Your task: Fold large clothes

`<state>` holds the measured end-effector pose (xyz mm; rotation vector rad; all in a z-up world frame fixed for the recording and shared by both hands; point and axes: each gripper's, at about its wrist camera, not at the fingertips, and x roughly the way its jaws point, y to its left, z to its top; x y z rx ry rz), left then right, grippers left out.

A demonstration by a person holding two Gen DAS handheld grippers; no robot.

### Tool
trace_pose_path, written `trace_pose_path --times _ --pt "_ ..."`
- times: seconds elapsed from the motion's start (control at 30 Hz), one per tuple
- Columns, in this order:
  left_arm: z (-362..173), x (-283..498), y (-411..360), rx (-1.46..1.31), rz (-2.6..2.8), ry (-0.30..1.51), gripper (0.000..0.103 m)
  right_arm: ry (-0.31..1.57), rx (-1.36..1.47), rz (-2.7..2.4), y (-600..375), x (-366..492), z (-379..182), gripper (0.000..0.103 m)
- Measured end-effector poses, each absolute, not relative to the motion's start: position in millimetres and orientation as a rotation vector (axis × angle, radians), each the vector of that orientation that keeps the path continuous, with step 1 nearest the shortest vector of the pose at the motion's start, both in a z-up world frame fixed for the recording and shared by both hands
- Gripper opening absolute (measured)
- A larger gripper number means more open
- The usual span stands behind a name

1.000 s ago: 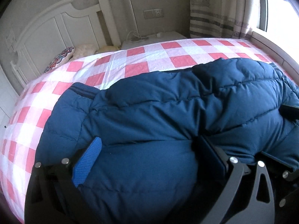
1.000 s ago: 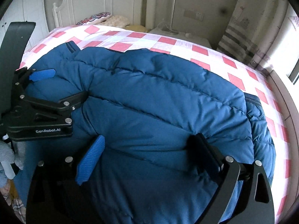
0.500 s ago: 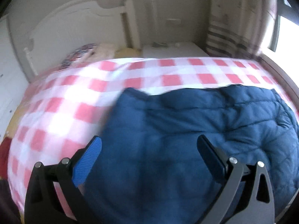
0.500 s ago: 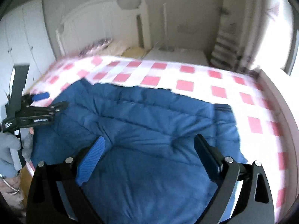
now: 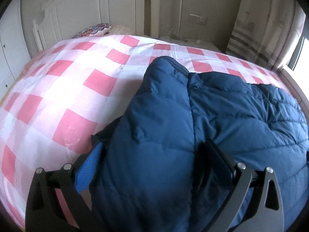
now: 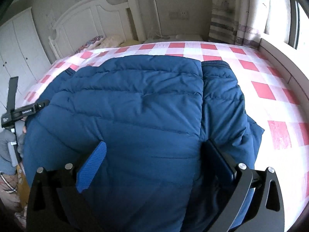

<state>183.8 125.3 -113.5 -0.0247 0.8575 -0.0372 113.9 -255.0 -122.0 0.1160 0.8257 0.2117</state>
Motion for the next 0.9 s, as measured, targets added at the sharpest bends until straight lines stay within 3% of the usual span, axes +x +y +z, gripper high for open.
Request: trace_pose_path --times 0.23,0.4,0.53,0.6,0.9 --pt "-91 163 110 0.000 0.058 0.844 0.100 0.811 0.122 0.138 -250 98 -102 0.097" --pt "-65 112 44 0.105 -0.156 0.726 0.101 0.705 0.008 0.228 -199 63 -67 0.097" --pt "-107 116 1 0.232 -0.185 0.816 0.101 0.786 -0.181 0.261 -151 63 -90 0.097" --pt "-119 114 2 0.228 -0.187 0.760 0.101 0.818 -0.218 0.246 -144 69 -116 0.099" --pt "-129 115 -5 0.267 -0.191 0.765 0.101 0.795 -0.191 0.292 -146 66 -123 0.099"
